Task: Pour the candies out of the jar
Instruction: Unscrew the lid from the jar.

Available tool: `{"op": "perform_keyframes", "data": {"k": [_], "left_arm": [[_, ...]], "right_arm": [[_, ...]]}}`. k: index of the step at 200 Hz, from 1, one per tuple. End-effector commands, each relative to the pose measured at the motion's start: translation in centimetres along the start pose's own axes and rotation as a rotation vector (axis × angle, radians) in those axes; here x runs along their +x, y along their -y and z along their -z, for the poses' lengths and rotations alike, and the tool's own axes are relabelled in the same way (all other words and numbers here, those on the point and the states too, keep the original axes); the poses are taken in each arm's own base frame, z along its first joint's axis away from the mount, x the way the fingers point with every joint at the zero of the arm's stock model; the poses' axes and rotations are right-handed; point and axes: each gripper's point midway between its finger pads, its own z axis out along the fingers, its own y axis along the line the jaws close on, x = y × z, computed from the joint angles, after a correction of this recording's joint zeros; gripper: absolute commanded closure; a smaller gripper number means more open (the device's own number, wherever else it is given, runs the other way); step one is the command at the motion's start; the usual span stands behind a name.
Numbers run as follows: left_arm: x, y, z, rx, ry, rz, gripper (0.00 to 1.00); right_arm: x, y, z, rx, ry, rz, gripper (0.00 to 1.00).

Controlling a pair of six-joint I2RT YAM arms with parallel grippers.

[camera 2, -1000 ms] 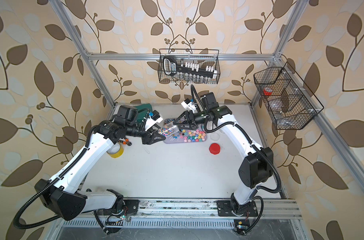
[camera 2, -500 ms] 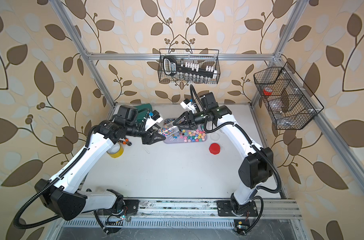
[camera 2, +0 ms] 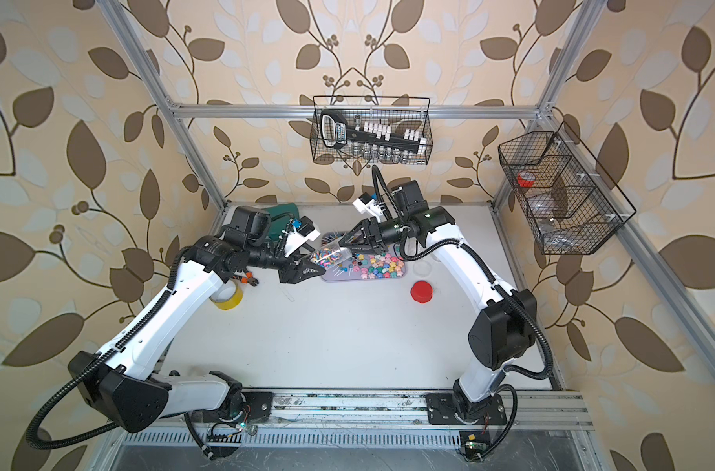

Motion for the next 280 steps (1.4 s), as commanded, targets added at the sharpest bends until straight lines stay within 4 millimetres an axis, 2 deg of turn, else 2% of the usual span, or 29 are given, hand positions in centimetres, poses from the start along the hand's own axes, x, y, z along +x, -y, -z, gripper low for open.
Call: {"op": "perform_keyframes", "data": {"k": [1, 60, 107, 184, 232, 280], "left_arm": [[-2.1, 0.6, 0.7, 0.02, 0.072, -0.044, 0.68], [-3.1, 0.9, 0.4, 0.06, 0.122, -0.014, 0.69], [-3.5, 1.0, 0.4, 0.078, 0.139, 0.004, 0.7], [-4.0, 1.6, 0.8, 0.1, 0.158, 0.001, 0.7], [-4.1, 1.8, 0.9, 0.104, 0.163, -0.004, 0.7], [-4.2, 2.0, 1.0, 0.113, 0.167, -0.004, 0.7]], "right_arm": [[-0.4, -1.1, 0.1, -0.009, 0.006, 0.073, 0.47], [-0.1, -2.4, 0.4, -0.051, 0.023, 0.167, 0.54], [0.6, -3.0, 0.5, -0.105, 0.035, 0.296, 0.55], [2.1, -1.2, 0.0, -0.128, 0.04, 0.496, 0.59], [2.9, -1.3, 0.0, -0.148, 0.043, 0.595, 0.61], [2.1, -1.6, 0.4, -0.109, 0.081, 0.647, 0.62]]}}
